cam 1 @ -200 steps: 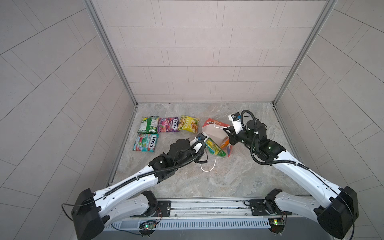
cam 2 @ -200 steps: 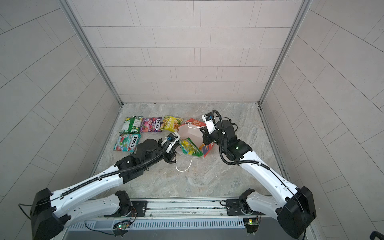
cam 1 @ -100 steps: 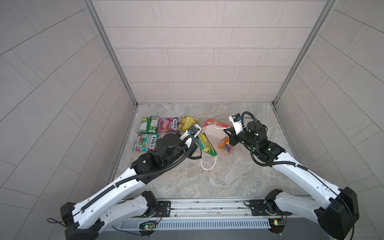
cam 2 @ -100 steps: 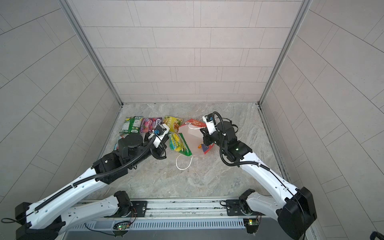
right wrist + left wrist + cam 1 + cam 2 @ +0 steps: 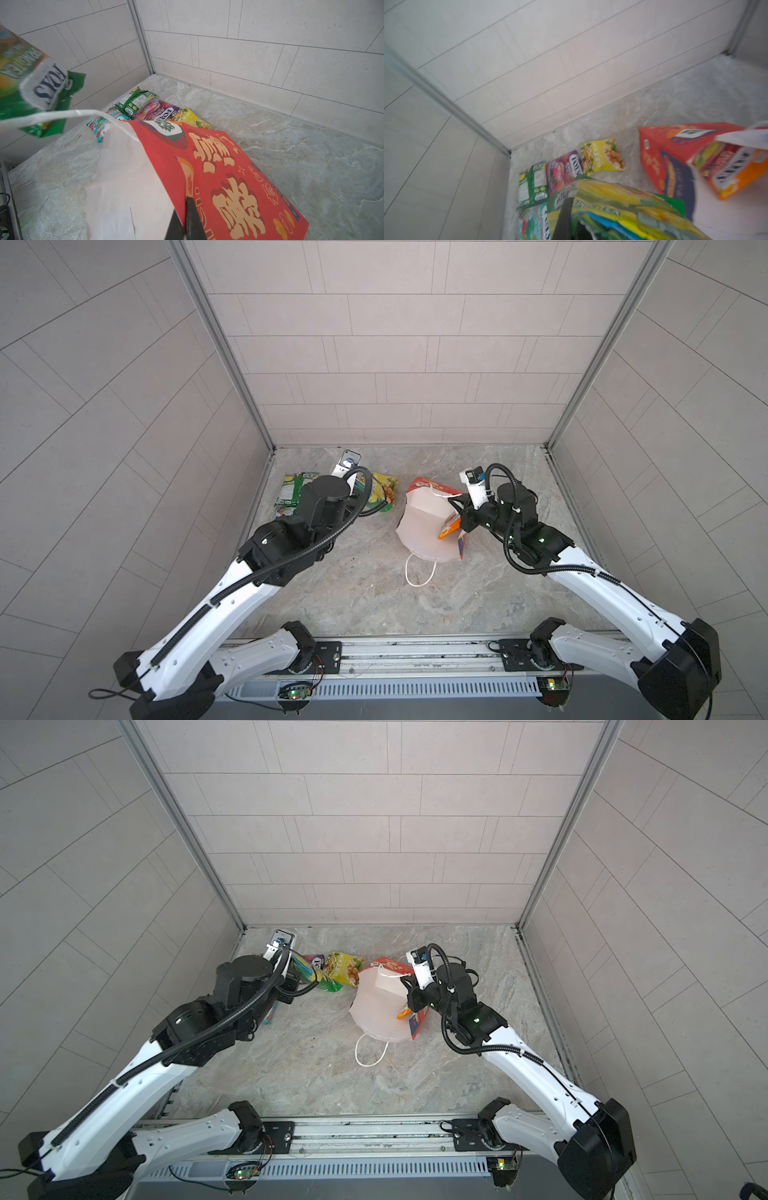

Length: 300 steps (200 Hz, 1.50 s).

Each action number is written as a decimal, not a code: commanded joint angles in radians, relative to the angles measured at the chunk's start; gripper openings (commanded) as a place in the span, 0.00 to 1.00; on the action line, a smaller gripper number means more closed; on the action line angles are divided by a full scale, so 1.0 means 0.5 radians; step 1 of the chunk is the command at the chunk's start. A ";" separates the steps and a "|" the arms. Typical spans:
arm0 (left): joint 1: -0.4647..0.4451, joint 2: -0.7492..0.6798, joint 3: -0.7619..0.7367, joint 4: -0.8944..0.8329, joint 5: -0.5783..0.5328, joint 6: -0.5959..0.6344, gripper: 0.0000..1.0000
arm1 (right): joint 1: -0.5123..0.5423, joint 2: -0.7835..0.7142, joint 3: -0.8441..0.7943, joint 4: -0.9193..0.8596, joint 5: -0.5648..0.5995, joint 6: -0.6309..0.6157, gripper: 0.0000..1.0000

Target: Take the snacks out of the paper bag

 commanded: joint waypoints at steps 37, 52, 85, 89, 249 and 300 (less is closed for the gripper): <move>0.388 0.326 -0.244 -0.101 -0.024 -0.589 0.00 | -0.010 -0.043 -0.023 0.053 -0.036 0.015 0.00; 0.398 0.421 -0.320 -0.031 0.000 -0.684 0.00 | -0.009 -0.036 -0.018 0.048 -0.036 0.014 0.00; 0.406 0.609 -0.338 -0.063 -0.035 -0.871 0.00 | -0.009 -0.019 -0.005 0.040 -0.048 0.014 0.00; 0.407 0.631 -0.334 -0.076 -0.041 -0.899 0.00 | -0.009 -0.020 -0.005 0.040 -0.047 0.011 0.00; 0.870 0.804 -0.487 -0.103 0.595 -1.210 0.07 | -0.023 0.027 0.002 0.051 -0.055 0.018 0.00; 0.787 0.729 -0.743 0.092 0.903 -1.248 0.12 | -0.025 0.053 0.005 0.056 -0.053 0.017 0.00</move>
